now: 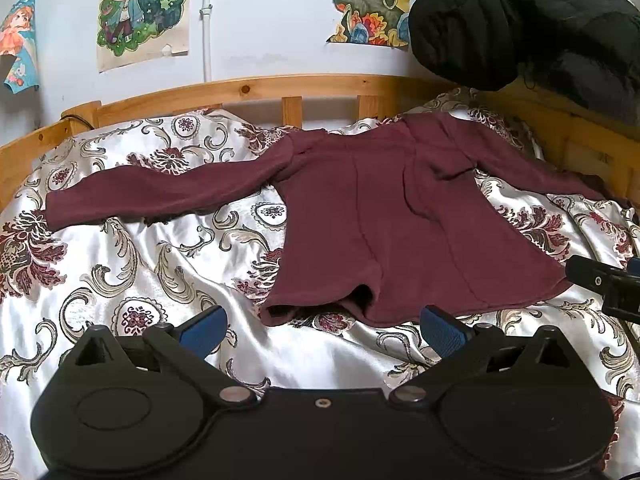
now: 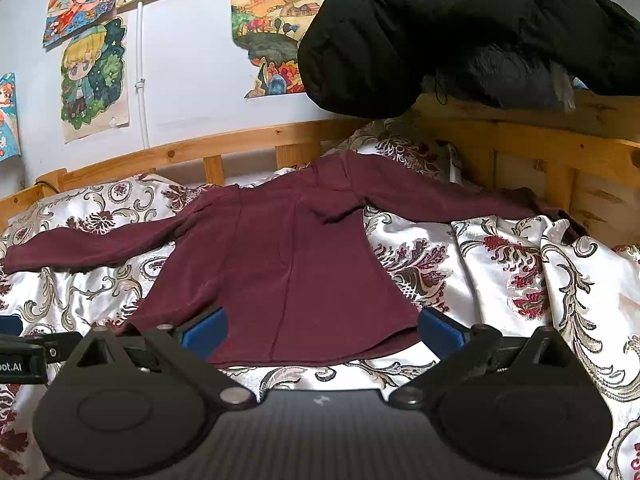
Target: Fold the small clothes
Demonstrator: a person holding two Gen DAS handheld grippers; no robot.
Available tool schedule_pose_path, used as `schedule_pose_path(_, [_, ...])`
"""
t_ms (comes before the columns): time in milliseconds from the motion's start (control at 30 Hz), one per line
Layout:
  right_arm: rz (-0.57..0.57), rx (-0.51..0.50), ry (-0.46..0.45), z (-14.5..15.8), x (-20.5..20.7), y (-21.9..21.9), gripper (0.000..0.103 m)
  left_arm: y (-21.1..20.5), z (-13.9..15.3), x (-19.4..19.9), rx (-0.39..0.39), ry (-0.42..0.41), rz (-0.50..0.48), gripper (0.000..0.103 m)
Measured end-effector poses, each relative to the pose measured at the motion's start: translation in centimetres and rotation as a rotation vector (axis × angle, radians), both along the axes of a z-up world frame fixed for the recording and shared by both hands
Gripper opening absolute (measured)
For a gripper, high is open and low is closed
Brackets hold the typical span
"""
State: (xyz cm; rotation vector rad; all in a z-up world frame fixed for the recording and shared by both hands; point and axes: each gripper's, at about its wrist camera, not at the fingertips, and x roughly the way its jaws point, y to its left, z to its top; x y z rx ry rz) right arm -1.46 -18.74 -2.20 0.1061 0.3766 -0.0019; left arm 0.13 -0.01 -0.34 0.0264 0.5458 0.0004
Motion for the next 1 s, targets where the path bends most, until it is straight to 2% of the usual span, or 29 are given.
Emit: schedule_pose_path(1000, [0.002, 0.021, 0.007, -0.13, -0.02, -0.18, 0.103, -0.13, -0.14, -0.10, -0.006, 0.011, 0.000, 0.102])
